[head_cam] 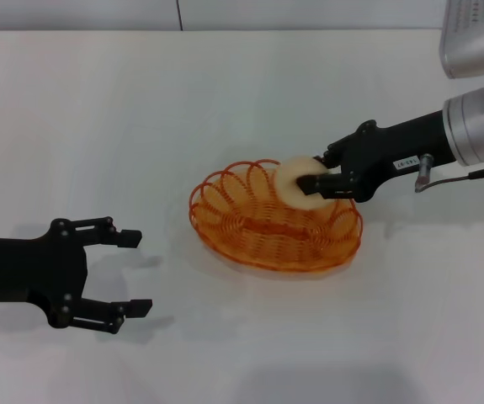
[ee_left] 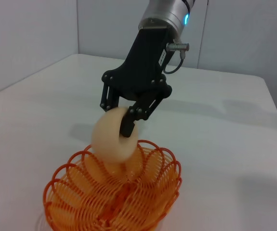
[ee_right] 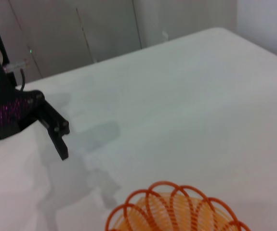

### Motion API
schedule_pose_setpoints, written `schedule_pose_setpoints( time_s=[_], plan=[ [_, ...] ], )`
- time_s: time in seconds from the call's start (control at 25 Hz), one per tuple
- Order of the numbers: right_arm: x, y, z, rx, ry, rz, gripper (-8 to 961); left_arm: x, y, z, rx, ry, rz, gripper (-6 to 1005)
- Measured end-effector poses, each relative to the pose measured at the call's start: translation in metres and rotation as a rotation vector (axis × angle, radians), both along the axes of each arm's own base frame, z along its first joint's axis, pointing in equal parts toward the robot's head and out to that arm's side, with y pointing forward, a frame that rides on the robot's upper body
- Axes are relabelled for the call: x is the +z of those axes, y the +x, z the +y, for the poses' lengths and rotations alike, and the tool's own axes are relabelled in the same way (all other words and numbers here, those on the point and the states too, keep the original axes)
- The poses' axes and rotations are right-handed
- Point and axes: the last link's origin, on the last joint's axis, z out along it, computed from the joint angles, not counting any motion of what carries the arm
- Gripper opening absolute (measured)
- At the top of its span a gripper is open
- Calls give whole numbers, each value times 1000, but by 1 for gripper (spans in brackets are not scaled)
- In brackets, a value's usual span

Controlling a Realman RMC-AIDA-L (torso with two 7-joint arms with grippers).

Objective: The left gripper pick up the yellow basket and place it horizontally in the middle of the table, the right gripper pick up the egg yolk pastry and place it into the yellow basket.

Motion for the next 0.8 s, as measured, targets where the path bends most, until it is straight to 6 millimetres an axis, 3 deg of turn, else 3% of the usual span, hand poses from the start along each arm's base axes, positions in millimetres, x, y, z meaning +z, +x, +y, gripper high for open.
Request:
schedule_pose_setpoints(
  time_s=[0.08,0.28,0.44,0.6,0.8],
  plan=[
    [0,0,-1,-1,-2,17,173,0,0,0,0,1,1,891],
    [0,6,-5,-6,-6,34,397,1,1,2,-4,3,4,892],
    [5,12,-12,-3,-24,51,515,2,1,3,-5,5,5,892],
    [17,21,-23,29,-51,95,634,3,1,4,-6,9,2,891],
    [41,49,-37,73,-20,147,795,3,1,4,-3,8,2,890]
  ],
)
